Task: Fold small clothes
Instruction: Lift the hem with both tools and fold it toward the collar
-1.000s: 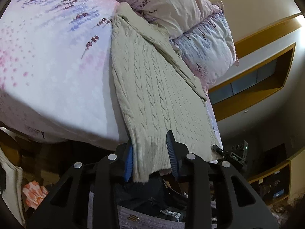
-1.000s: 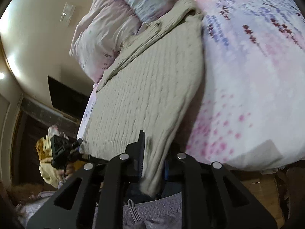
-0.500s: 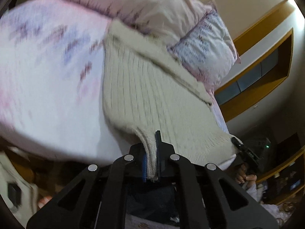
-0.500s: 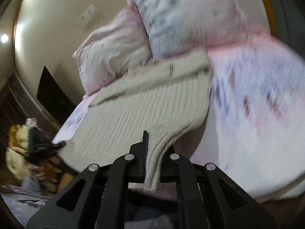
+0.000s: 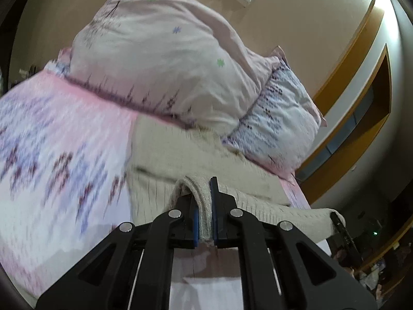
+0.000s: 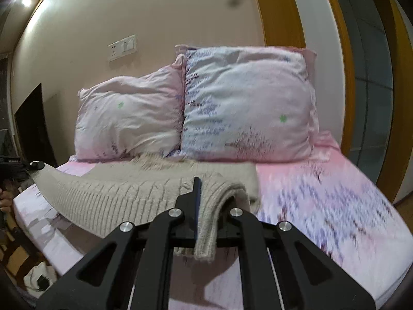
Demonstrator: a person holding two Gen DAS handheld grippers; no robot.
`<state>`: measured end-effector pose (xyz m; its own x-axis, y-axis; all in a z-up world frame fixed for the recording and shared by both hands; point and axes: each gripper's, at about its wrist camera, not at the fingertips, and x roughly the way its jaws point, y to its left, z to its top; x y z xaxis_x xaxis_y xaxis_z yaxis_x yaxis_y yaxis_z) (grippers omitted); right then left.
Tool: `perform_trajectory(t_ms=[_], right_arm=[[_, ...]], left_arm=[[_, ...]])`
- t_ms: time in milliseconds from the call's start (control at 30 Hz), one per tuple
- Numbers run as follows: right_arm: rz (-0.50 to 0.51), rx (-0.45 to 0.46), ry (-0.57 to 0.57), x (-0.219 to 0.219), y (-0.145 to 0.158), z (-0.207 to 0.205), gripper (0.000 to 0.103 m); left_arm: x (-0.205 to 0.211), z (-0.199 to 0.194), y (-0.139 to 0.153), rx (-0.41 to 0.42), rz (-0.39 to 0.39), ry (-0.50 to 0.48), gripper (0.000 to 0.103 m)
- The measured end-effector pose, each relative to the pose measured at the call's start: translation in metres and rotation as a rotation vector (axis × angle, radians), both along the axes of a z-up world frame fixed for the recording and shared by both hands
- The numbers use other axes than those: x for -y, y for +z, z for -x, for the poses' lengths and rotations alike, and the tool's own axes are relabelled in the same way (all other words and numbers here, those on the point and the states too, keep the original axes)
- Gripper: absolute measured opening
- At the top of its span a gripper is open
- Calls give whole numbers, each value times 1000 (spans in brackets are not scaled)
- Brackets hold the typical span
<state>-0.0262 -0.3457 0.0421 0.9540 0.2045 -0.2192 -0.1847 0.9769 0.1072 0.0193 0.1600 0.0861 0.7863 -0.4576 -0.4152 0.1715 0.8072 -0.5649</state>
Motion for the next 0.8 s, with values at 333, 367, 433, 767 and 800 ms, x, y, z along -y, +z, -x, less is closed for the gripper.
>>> perform_trajectory(t_ms=[333, 367, 433, 767, 800], right_arm=[[-21, -31, -56, -7, 10, -91, 7], [-23, -47, -62, -8, 10, -102, 7], [-27, -84, -72, -9, 7, -123, 7], [-126, -354, -114, 1, -32, -220, 7], [-152, -386, -116, 3, -36, -228, 7]], left_arm=[[13, -105, -6, -32, -48, 67, 6], [13, -115, -9, -44, -45, 72, 6], [15, -137, -18, -74, -36, 81, 6], [14, -203, -70, -240, 42, 123, 6], [13, -206, -74, -255, 41, 122, 6]])
